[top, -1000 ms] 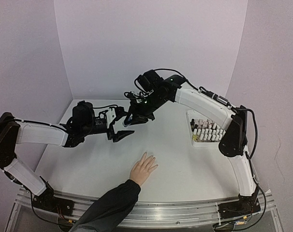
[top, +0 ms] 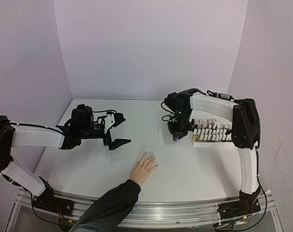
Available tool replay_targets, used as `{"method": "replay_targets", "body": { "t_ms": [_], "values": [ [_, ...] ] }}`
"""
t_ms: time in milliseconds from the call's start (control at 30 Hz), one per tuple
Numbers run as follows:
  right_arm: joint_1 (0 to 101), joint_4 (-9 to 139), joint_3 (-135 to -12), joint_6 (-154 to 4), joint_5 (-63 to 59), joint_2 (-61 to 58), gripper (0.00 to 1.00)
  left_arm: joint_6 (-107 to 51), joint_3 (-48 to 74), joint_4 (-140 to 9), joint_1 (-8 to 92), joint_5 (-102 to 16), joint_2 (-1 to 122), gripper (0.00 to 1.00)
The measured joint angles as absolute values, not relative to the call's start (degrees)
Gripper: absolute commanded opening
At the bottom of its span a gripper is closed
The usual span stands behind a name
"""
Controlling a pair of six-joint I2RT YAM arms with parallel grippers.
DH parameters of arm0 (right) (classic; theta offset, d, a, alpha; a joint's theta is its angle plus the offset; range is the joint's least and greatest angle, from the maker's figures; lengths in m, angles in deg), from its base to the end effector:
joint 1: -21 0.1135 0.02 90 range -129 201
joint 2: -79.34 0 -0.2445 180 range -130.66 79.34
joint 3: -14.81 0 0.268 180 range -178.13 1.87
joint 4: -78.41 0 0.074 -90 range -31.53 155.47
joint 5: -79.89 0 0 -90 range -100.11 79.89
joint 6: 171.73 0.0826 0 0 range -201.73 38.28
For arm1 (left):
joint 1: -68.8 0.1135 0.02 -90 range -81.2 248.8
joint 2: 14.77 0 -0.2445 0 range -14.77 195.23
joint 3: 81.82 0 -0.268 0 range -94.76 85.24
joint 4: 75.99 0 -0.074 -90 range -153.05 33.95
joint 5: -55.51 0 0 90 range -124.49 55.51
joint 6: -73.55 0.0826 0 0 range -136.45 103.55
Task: Paint the nails
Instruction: Set down the nail polish bottle at the center of the board.
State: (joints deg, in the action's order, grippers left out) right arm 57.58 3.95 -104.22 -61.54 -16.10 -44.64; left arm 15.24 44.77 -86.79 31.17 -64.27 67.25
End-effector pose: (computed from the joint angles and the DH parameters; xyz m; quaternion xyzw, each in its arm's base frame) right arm 0.3684 0.2627 0.1396 -0.1370 0.9849 -0.0020 0.1058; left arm 0.2601 -0.2523 0.1827 0.5686 0.5562 -0.2369 0.5578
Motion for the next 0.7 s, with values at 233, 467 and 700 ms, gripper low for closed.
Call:
{"method": "replay_targets", "body": {
  "t_ms": [233,467,700],
  "values": [
    [57.7,9.2,-99.3,-61.3,-16.2,-46.4,0.0,15.2,44.8,-85.9,31.2,-64.3,67.2,1.0],
    [57.7,12.2,-97.5,-61.1,-16.2,-47.4,0.0,15.2,44.8,-85.9,31.2,-64.2,67.2,1.0],
    [57.7,14.1,-96.3,-61.1,-16.2,-46.9,0.1,15.3,44.8,-85.9,31.2,-64.2,67.2,1.0]
  ]
}}
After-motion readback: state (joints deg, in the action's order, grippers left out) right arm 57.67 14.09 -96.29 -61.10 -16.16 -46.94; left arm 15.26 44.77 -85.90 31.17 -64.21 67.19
